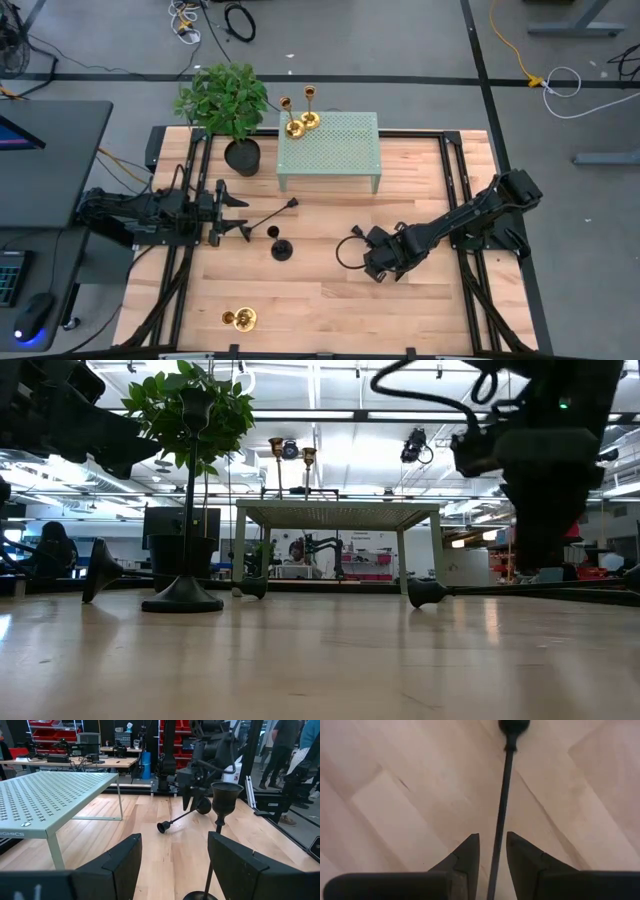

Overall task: Pick & Place candle stick holders
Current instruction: Put the right black candle holder on the shelf

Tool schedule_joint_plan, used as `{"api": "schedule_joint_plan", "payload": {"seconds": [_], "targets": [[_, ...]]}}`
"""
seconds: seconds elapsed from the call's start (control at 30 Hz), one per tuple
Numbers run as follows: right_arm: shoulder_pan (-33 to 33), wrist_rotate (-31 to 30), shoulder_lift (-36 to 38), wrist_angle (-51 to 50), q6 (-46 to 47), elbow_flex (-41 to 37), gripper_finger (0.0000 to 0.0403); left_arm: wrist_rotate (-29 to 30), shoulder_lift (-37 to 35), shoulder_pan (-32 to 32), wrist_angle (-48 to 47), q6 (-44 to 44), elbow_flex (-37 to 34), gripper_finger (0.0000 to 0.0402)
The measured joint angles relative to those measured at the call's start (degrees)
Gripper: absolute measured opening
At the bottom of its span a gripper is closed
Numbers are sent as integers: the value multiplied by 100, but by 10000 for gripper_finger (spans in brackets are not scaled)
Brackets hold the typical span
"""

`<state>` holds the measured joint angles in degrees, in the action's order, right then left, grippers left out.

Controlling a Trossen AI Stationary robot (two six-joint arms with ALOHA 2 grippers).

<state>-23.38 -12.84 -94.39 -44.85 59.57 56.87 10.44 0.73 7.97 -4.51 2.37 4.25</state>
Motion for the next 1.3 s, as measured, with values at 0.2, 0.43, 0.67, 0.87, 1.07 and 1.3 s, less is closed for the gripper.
{"api": "schedule_joint_plan", "payload": {"seconds": [0.2,0.43,0.67,0.87,1.07,1.3], "targets": [[0,-14,0,97,98,-150,98,2,0,-2,0,0,0,227],[1,123,-2,653,38,-462,98,2,0,-1,-2,2,0,227],[2,135,-2,673,98,-493,98,2,0,-2,-4,2,0,227],[2,128,-4,672,100,-494,98,2,0,-2,-4,2,2,227],[2,85,-4,788,122,-494,98,2,0,-1,-4,2,1,227],[2,22,-5,799,102,-494,98,1,0,-1,-4,2,0,227]]}}
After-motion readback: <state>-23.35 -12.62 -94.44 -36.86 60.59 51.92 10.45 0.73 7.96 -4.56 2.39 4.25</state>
